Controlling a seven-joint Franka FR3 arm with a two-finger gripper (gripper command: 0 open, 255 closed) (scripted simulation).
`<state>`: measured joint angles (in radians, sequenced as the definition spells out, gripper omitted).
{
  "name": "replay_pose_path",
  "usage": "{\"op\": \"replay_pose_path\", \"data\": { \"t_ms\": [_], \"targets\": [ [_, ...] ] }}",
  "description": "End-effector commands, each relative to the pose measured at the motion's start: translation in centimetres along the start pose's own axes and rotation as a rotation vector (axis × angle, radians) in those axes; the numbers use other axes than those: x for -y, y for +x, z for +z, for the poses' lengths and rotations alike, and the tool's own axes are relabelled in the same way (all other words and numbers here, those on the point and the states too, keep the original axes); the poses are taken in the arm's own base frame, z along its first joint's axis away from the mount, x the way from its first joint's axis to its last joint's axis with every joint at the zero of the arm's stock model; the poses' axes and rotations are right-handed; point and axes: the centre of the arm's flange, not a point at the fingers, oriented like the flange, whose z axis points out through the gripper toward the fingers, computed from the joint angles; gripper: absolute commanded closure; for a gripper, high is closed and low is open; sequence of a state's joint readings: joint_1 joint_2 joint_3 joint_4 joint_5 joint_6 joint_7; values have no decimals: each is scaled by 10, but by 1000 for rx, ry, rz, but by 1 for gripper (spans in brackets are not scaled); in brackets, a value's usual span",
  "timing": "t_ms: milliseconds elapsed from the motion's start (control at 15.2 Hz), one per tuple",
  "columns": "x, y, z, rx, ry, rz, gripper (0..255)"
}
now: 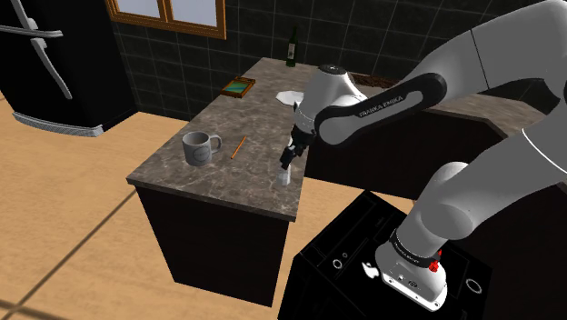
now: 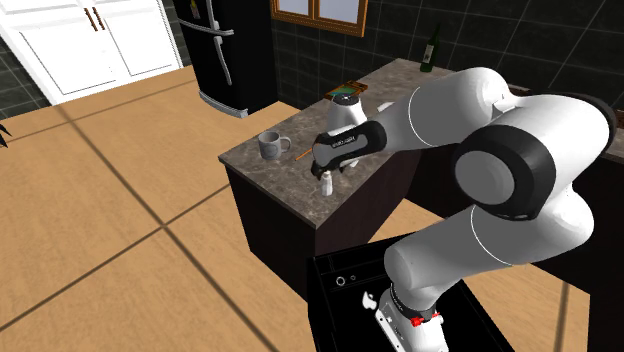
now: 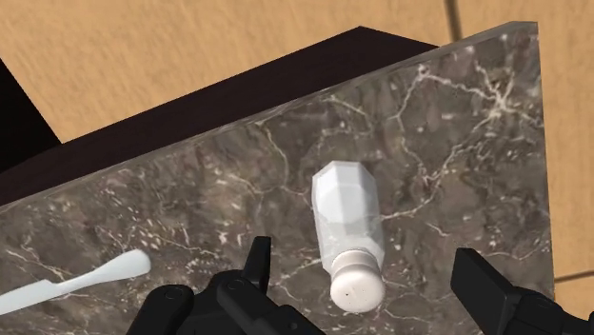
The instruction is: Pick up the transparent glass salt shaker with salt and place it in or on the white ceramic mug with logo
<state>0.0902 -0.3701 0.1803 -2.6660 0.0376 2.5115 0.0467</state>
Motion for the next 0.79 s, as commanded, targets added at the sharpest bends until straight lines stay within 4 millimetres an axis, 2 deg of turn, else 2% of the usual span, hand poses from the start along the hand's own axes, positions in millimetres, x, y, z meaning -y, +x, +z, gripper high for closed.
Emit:
{"op": "replay_pose_path", "data": {
  "t_ms": [0, 330, 726],
  "targets": [
    [2, 1, 13, -2, 2, 0, 0],
    [2, 1, 42, -2, 2, 0, 0],
    [2, 1, 42, -2, 2, 0, 0]
  ]
}}
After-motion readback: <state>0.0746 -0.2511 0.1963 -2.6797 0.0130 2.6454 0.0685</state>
